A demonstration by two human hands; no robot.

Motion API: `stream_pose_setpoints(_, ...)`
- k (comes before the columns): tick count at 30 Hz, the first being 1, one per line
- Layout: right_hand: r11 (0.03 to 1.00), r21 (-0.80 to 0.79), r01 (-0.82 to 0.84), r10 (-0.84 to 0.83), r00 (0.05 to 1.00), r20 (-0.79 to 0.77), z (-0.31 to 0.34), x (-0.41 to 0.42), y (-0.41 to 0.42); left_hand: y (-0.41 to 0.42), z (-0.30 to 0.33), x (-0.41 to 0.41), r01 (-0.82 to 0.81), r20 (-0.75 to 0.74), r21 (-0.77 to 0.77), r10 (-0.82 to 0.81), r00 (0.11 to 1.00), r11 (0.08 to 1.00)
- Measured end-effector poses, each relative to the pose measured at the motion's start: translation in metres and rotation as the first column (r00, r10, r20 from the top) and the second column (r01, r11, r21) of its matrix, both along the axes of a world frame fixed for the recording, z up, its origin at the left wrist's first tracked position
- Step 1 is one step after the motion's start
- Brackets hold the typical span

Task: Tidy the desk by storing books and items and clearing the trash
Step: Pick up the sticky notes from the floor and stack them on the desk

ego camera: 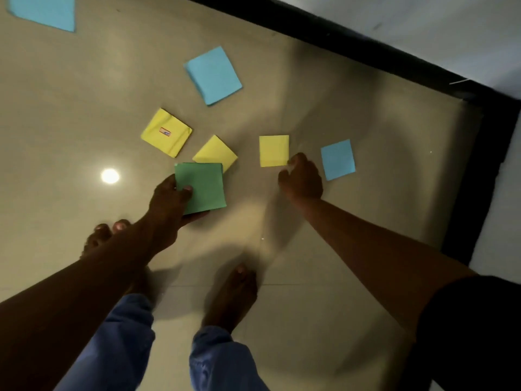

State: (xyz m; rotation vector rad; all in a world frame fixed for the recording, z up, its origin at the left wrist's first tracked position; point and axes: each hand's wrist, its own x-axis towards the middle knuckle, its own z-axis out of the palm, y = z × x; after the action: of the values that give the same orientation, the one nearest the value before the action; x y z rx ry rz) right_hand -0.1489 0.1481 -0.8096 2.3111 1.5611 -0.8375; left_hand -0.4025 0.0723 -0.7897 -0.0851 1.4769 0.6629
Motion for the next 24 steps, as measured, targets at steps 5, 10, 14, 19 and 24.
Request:
stream_pose_setpoints(5, 0.996, 0.075, 0.045, -0.060, 0.976, 0.209, -0.018, 0.077, 0.025, -0.001, -0.012, 0.026, 0.059, 0.029, 0.005, -0.059, 0.998, 0.998)
stream_pose_setpoints(10, 0.971, -0.013, 0.237, -0.229, 0.952, 0.203, -0.030, 0.121, 0.040, -0.001, -0.021, 0.040, 0.113, 0.031, 0.032, -0.114, 0.993, 0.993)
stream_pose_setpoints(14, 0.952, -0.030, 0.304, -0.297, 0.944, 0.144, -0.033, 0.138, 0.045, -0.004, -0.023, 0.044, 0.112, 0.014, 0.033, -0.113, 0.994, 0.993)
stream_pose_setpoints(19, 0.923, -0.058, 0.380, -0.363, 0.911, 0.196, -0.030, 0.148, 0.050, -0.008, -0.022, 0.045, 0.123, 0.012, 0.031, -0.124, 0.992, 0.992)
stream_pose_setpoints(24, 0.863, -0.032, 0.505, -0.500, 0.861, 0.098, -0.030, 0.151, 0.043, -0.010, -0.023, 0.046, 0.090, 0.000, 0.035, -0.090, 0.996, 0.995)
